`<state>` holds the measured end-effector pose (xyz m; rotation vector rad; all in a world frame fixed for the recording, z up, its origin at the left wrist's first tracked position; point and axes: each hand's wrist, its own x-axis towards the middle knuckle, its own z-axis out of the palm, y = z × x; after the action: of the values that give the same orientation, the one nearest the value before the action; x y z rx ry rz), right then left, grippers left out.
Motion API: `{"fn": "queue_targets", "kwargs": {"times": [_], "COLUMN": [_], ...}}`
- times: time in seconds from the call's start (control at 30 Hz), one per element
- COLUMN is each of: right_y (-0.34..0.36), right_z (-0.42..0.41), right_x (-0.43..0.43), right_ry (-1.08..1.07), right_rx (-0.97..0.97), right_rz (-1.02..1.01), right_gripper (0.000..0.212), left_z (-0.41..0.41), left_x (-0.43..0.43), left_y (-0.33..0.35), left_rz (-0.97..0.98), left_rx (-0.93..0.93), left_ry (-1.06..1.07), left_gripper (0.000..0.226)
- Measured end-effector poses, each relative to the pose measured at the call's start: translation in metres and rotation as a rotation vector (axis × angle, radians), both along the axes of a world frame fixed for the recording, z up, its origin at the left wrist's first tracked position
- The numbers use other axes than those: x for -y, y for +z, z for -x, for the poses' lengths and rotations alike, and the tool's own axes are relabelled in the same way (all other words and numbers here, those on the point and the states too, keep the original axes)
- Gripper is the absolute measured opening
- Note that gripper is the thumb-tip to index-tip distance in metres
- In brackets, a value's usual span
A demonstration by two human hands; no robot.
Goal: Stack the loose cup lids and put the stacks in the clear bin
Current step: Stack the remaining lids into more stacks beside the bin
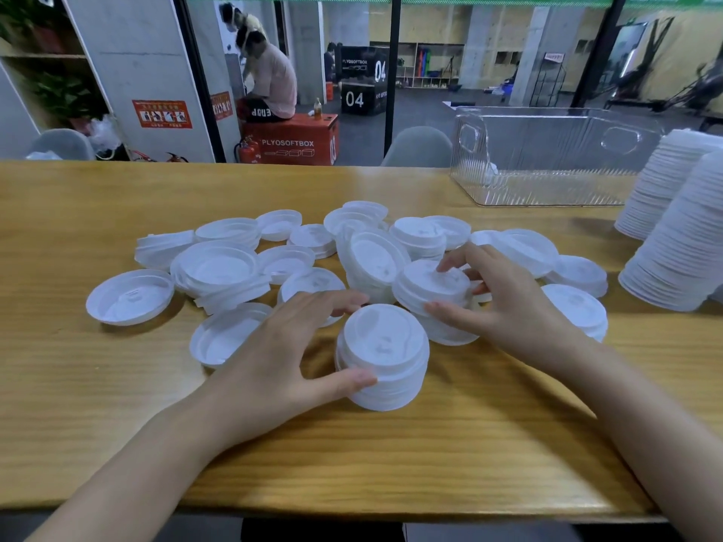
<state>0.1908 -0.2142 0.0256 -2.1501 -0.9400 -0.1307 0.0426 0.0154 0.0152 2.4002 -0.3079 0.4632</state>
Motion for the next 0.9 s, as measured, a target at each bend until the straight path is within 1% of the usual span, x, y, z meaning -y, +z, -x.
{"fn": "queue_targets", "kwargs": {"times": [0.07,0.17,0.23,0.27,0.33,0.37,0.43,0.5,0.6,0.9], "right_y": [0.000,-0.001,0.002,0.004,0.007,0.008,0.006,0.002,0.000,-0.001], "right_z": [0.000,0.001,0.002,0.004,0.011,0.015,0.024,0.030,0.033,0.035], "right_x": [-0.001,-0.002,-0.001,-0.001,-0.002,-0.004,-0.010,-0.016,-0.016,-0.016], "right_ry": [0.019,0.047,0.010,0.011,0.116,0.191,0.304,0.353,0.385,0.423], "right_rx": [0.004,0.033,0.008,-0.039,-0.145,-0.165,-0.150,-0.127,-0.133,-0.082], "right_rz": [0.001,-0.011,-0.131,-0.213,-0.338,-0.353,-0.299,-0.225,-0.182,-0.107], "right_gripper": [0.047,0.048,0.045,0.044,0.040,0.040,0.042,0.042,0.041,0.042], "left_z": [0.002,0.004,0.005,0.006,0.006,0.006,0.006,0.006,0.005,0.005], "left_x": [-0.001,-0.004,-0.007,-0.007,-0.008,-0.007,-0.007,-0.008,-0.008,-0.007], "left_y": [0.000,-0.005,-0.008,-0.009,-0.010,-0.010,-0.009,-0.009,-0.010,-0.011], "left_rz": [0.004,0.001,-0.009,-0.009,-0.004,-0.001,0.004,0.012,0.007,0.015], "left_rx": [0.005,-0.004,-0.010,-0.018,-0.021,-0.009,0.020,0.023,0.015,0.022], "left_ry": [0.000,0.014,0.022,0.027,0.038,0.043,0.051,0.058,0.058,0.052], "left_gripper": [0.059,0.058,0.060,0.064,0.074,0.077,0.081,0.085,0.087,0.077]}}
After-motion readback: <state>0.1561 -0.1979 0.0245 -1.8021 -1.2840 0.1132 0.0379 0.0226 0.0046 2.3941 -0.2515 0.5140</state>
